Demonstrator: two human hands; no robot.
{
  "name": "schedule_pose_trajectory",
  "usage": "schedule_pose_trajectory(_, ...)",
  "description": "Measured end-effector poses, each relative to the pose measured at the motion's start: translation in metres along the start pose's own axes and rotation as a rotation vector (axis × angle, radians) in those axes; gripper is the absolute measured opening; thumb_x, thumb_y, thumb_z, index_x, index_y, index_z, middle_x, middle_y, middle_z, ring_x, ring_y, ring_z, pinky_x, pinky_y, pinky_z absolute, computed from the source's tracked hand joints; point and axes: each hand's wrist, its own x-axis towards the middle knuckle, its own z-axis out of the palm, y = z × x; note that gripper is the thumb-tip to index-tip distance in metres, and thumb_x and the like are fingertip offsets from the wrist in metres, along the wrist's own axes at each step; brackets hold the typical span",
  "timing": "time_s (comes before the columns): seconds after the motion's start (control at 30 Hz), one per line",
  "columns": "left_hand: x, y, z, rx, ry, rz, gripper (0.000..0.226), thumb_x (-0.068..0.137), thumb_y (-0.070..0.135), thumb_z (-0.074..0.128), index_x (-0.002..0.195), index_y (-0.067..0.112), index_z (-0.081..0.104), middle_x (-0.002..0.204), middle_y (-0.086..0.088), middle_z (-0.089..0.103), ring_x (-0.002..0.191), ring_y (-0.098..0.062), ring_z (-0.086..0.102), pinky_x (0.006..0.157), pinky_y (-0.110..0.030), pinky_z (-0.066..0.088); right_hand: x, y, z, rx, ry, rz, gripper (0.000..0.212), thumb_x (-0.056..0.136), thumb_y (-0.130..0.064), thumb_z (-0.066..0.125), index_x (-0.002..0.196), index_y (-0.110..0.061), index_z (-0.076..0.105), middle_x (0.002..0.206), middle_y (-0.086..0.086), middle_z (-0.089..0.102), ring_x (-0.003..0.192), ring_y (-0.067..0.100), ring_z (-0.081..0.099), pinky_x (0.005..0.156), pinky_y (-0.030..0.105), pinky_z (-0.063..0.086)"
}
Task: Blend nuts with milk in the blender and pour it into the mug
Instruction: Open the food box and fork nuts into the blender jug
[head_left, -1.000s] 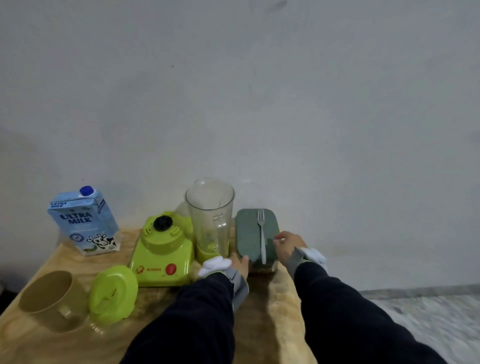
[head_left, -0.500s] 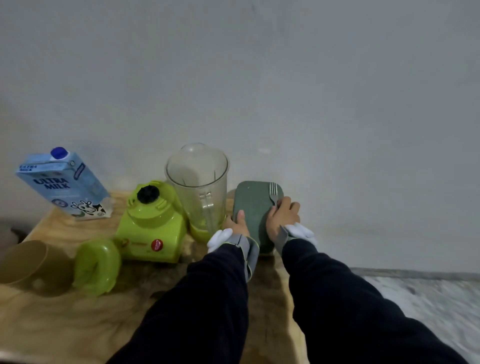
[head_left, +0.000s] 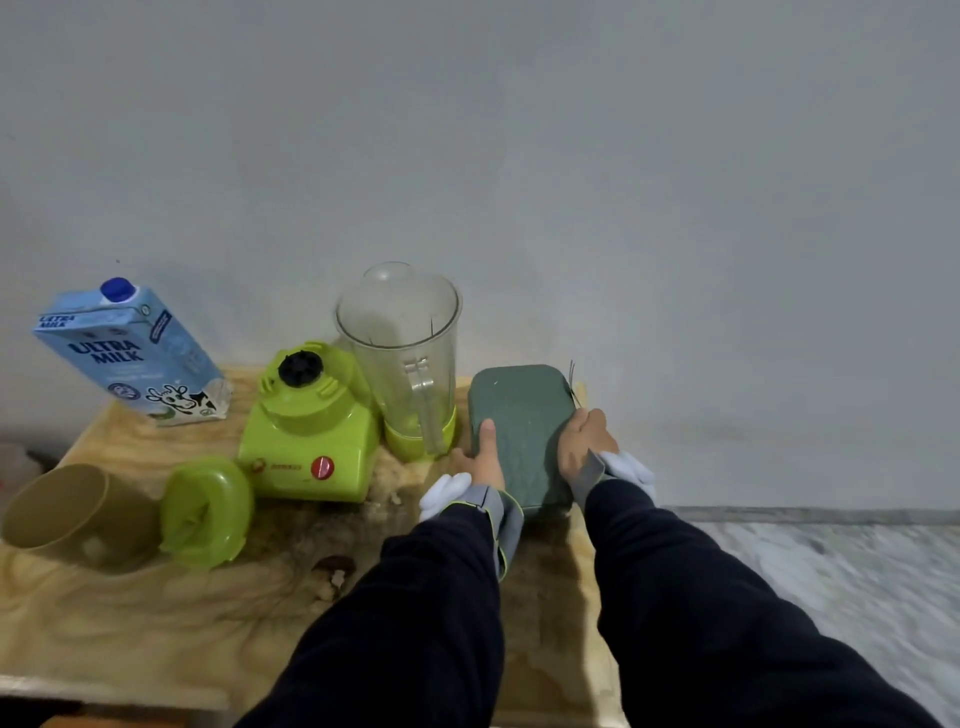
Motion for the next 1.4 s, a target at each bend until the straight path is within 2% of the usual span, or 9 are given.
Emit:
schedule_pose_trajectory(0.27,-0.010,-0.034,-0.033,0.313,-0.075,0.073,0.082,0.086,0.073,0.029,0.140,0.013,0.044,0.135,-0.015,0.054,0.125,-0.033,0.048,0.110,-0.038,0.032,-0.038,0.023,0.025,0.021,0.047,0.081,0.040,0.102,-0.035,0.011,0.112,-0.008,0.039,0.101,0.014,0.060,0.079,0.027,0.050,0.065,0.030,0.031)
schedule_pose_trajectory(0.53,-0.019,-0.058,-0.100,0.648,-0.260,0.146,0.089,0.082,0.079,0.024,0.149,0.020,0.032,0.152,-0.009,0.038,0.139,-0.029,0.036,0.115,-0.035,0.023,-0.101,0.036,0.044,0.070,0.076,0.192,0.042,0.103,-0.032,0.017,0.119,-0.005,0.045,0.116,0.017,0.060,0.107,0.033,0.059,0.077,0.034,0.037)
schedule_pose_trajectory(0.73,-0.007,-0.054,-0.149,0.960,-0.436,0.350,0.095,0.073,0.084,0.027,0.137,0.018,0.052,0.147,-0.004,0.046,0.134,-0.024,0.044,0.115,-0.037,0.028,-0.125,0.026,0.052,0.091,0.122,0.147,0.039,0.101,-0.038,0.014,0.106,-0.011,0.041,0.101,0.009,0.056,0.091,0.030,0.055,0.076,0.034,0.036)
schedule_pose_trajectory(0.83,-0.002,-0.049,-0.166,0.982,-0.384,0.381,0.083,0.083,0.075,0.033,0.136,0.013,0.050,0.144,-0.009,0.049,0.131,-0.027,0.047,0.113,-0.038,0.031,-0.133,0.011,0.075,0.073,0.035,0.150,0.044,0.100,-0.043,0.010,0.115,-0.015,0.041,0.115,0.013,0.061,0.106,0.034,0.059,0.088,0.039,0.042)
schedule_pose_trajectory(0.93,0.003,-0.046,-0.166,0.864,-0.317,0.330,0.069,0.098,0.056,0.025,0.145,0.008,0.036,0.154,-0.010,0.035,0.142,-0.025,0.033,0.117,-0.031,0.017,-0.144,0.006,0.088,0.057,0.012,0.159,0.048,0.099,-0.045,0.007,0.116,-0.019,0.044,0.127,0.013,0.058,0.114,0.034,0.056,0.085,0.036,0.037)
schedule_pose_trajectory(1.03,0.012,-0.049,-0.170,0.850,-0.227,0.370,0.069,0.097,0.056,0.025,0.139,0.005,0.045,0.145,-0.015,0.046,0.135,-0.028,0.042,0.114,-0.035,0.022,-0.151,0.004,0.094,0.103,0.007,0.148,0.052,0.100,-0.045,0.007,0.127,-0.018,0.042,0.133,0.014,0.053,0.118,0.033,0.053,0.086,0.035,0.035)
schedule_pose_trajectory(1.13,0.022,-0.050,-0.171,0.808,-0.149,0.450,0.072,0.090,0.062,0.038,0.134,0.007,0.046,0.132,-0.015,0.056,0.120,-0.033,0.053,0.102,-0.038,0.039,-0.144,0.001,0.109,0.225,0.038,0.148,0.054,0.093,-0.054,0.006,0.117,-0.021,0.041,0.123,0.018,0.056,0.108,0.036,0.056,0.097,0.044,0.041)
schedule_pose_trajectory(1.23,0.023,-0.044,-0.170,0.792,-0.087,0.583,0.064,0.085,0.062,0.048,0.117,0.006,0.048,0.118,-0.015,0.060,0.102,-0.033,0.058,0.089,-0.041,0.046,-0.141,0.003,0.116,0.335,0.091,0.158,0.045,0.099,-0.044,0.012,0.111,-0.014,0.043,0.108,0.017,0.058,0.104,0.036,0.057,0.097,0.045,0.041)
schedule_pose_trajectory(1.4,0.016,-0.043,-0.177,0.726,0.134,0.607,0.054,0.089,0.053,0.050,0.120,0.009,0.047,0.122,-0.012,0.052,0.107,-0.033,0.055,0.086,-0.038,0.042,-0.144,-0.001,0.114,0.387,0.157,0.153,0.032,0.102,-0.035,0.019,0.101,-0.012,0.041,0.083,0.009,0.053,0.082,0.030,0.057,0.075,0.034,0.036)
